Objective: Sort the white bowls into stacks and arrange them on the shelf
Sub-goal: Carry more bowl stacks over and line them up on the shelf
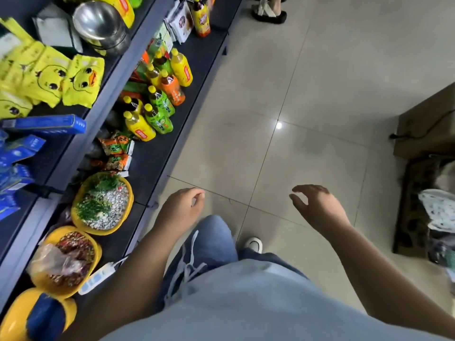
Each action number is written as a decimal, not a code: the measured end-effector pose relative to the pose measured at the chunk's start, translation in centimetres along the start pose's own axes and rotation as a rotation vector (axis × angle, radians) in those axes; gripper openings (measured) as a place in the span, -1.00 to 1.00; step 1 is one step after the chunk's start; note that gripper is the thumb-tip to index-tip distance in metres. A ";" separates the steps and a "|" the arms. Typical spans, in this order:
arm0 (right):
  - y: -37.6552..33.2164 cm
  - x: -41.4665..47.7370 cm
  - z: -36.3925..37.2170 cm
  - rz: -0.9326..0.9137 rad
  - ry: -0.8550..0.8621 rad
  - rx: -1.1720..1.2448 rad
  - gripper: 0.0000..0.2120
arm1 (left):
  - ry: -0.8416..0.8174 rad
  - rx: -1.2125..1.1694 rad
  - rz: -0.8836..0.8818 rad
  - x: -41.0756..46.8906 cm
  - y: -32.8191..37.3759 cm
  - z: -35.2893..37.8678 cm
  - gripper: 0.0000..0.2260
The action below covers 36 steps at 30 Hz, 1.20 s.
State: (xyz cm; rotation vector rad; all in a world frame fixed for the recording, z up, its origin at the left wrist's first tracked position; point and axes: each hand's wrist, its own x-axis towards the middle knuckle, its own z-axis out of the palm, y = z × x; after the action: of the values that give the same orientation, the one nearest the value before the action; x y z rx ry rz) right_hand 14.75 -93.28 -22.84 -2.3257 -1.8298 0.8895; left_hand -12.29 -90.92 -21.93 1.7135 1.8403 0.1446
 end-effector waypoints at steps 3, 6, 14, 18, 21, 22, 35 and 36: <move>-0.6 4.1 -1.5 -0.001 0.000 0.000 -0.72 | 0.007 0.002 0.024 4.2 1.7 -0.5 -0.77; -2.0 9.4 -3.5 -0.020 0.021 -0.019 -0.72 | 0.035 -0.030 0.066 10.1 3.4 -1.9 -0.79; -9.7 25.8 -12.5 -0.070 0.074 -0.045 -0.70 | 0.100 -0.087 0.188 28.1 8.6 -10.9 -0.79; -14.4 33.0 -17.2 -0.153 0.161 -0.018 -0.70 | 0.154 -0.073 0.252 35.7 11.1 -16.2 -0.75; -17.5 38.2 -20.9 -0.226 0.210 0.008 -0.71 | 0.264 -0.074 0.270 40.4 13.1 -19.9 -0.81; -18.7 40.3 -22.3 -0.269 0.230 0.007 -0.71 | 0.308 -0.063 0.286 42.0 13.7 -21.3 -0.81; -33.5 64.5 -38.2 -0.898 0.340 0.041 -0.80 | 0.769 0.027 0.154 56.0 22.0 -37.3 -0.68; -34.4 65.6 -39.1 -0.942 0.331 0.039 -0.80 | 0.797 0.040 0.134 56.6 22.5 -38.2 -0.66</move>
State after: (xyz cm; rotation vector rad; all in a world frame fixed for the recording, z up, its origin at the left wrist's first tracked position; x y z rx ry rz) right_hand 11.47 -11.87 -3.62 -1.1862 -2.3015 0.3597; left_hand -10.28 -22.26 -0.64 1.9703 2.2578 0.9695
